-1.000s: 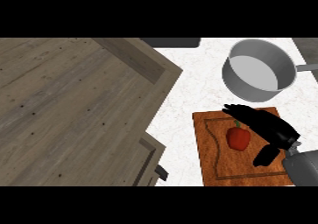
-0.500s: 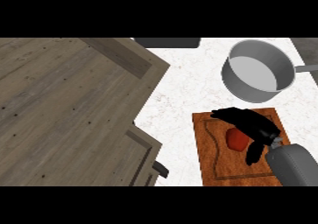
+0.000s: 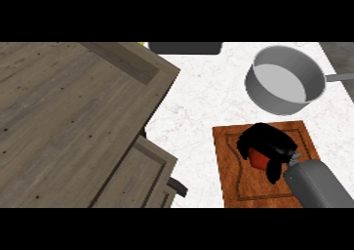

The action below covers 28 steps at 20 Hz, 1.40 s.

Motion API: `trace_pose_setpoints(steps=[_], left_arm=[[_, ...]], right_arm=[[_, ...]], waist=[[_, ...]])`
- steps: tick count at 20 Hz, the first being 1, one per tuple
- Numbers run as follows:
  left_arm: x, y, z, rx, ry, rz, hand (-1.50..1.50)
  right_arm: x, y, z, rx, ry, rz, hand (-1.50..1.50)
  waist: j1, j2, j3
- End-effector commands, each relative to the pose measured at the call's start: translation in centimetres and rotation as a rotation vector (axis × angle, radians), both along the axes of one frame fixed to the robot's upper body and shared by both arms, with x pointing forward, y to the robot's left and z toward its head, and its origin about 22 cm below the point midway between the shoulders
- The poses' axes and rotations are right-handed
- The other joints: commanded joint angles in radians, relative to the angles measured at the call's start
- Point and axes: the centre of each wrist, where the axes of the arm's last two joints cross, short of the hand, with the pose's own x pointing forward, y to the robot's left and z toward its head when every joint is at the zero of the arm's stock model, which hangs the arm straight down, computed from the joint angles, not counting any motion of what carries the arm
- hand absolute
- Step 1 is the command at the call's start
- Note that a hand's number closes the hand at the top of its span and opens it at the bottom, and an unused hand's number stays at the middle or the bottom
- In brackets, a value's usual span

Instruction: Pick the bell pepper from the cutting board and place it in the pot

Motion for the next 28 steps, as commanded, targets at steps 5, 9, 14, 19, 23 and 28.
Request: trace_pose_setpoints(steps=[5,9,14,19,23,28], left_arm=[[-1.2,-0.6,0.3,-0.028,-0.001,0.003,0.0],[0.7,-0.6,-0.4,-0.032,-0.005,0.024,0.0],[0.5,-0.4,0.0,-0.023,0.009,0.025,0.0],[0.1,0.3,-0.6,-0.026,-0.015,0.005,0.0],[-0.2,0.1,1.2,-0.027,-0.009,0.022,0.0],[0.5,-0.8,-0.2,-0.031,-0.013,0.016,0.0]], right_arm=[[-1.5,0.1,0.3,0.038,-0.154,-0.092,1.5],[-3.4,-1.6,4.3,0.076,-0.229,-0.159,1.5],[-9.9,11.6,4.9,0.197,-0.23,-0.026,1.5],[-13.3,13.2,8.3,0.279,-0.349,-0.204,1.5],[-14.7,11.8,11.6,0.333,-0.468,-0.38,1.5],[-12.5,6.4,14.2,0.423,-0.639,-0.521,1.5]], waist=[[0.001,0.011,0.017],[-0.02,0.011,0.016],[-0.022,0.006,0.015],[-0.02,0.009,0.016],[-0.017,0.006,0.017],[-0.012,0.015,0.018]])
